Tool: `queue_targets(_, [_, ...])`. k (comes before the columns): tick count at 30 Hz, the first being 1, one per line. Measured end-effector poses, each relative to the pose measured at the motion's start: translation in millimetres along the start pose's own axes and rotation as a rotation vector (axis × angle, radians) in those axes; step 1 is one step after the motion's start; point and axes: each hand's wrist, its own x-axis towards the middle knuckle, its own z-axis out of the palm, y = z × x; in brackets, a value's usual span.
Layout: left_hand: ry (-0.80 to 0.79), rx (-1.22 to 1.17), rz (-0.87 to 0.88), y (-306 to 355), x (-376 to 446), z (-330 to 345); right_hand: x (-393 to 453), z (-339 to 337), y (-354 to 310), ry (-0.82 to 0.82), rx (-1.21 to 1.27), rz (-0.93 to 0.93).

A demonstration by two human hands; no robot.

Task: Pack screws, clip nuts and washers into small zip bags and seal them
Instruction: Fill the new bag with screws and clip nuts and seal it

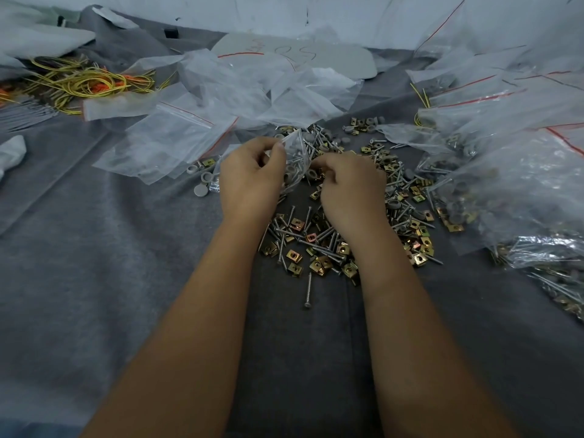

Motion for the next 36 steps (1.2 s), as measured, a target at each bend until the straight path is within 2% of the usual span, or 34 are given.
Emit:
queue_targets(3, [0.001, -0.010, 0.001, -0.8, 0.4, 0.2, -2.3, 6.2, 1.0, -0.118, -0.177, -0.081])
queue_targets(7, [-0.016, -0.026, -0.003, -2.2, 0.9, 0.7, -2.6, 6.4, 0.0, -0.070, -0.174, -0.105])
queue_targets(9, [-0.019, -0.024, 0.001, -2.7, 1.1, 0.6, -1.8, 3.2, -2.4, 0.023, -0.080, -0.078])
queue_targets(12, [-0.032, -0.016, 0.012, -3.6, 1.1, 0.7, -2.8, -5.1, -7.4, 0.234, 0.211, -0.035])
queue_targets(15, [-0.046, -0.003, 0.032, -3.1, 1.0, 0.5, -6.6, -7.0, -12.3, 0.324, 0.357, -0.143])
queue_targets(18, [-0.059, 0.007, 0.059, -1.7, 0.2, 0.1, -7.6, -3.2, -14.0, 0.276, 0.306, -0.251])
queue_targets(21, [-0.050, -0.019, 0.062, -2.1, 0.5, 0.2, -5.4, 1.3, -9.4, 0.166, 0.193, -0.279])
queue_targets(23, [-0.030, -0.038, 0.058, -3.6, 1.2, 1.2, -4.8, -0.2, -8.0, 0.154, 0.283, -0.225])
queue_targets(25, [-0.021, -0.054, 0.049, -4.6, 1.6, 2.2, -4.6, -4.3, -7.3, 0.216, 0.391, -0.122])
queue_targets(28, [-0.002, -0.066, 0.045, -4.9, 2.4, 2.0, -3.6, -9.7, -1.1, 0.247, 0.324, 0.048])
queue_targets(32, [0.070, -0.037, 0.107, -4.9, 3.7, 1.7, -2.6, -13.0, 6.8, 0.057, 0.137, 0.147])
queue_targets(36, [0.189, -0.023, 0.161, -6.1, 5.5, -1.2, -5.2, -13.4, 5.1, -0.131, -0.134, 0.098])
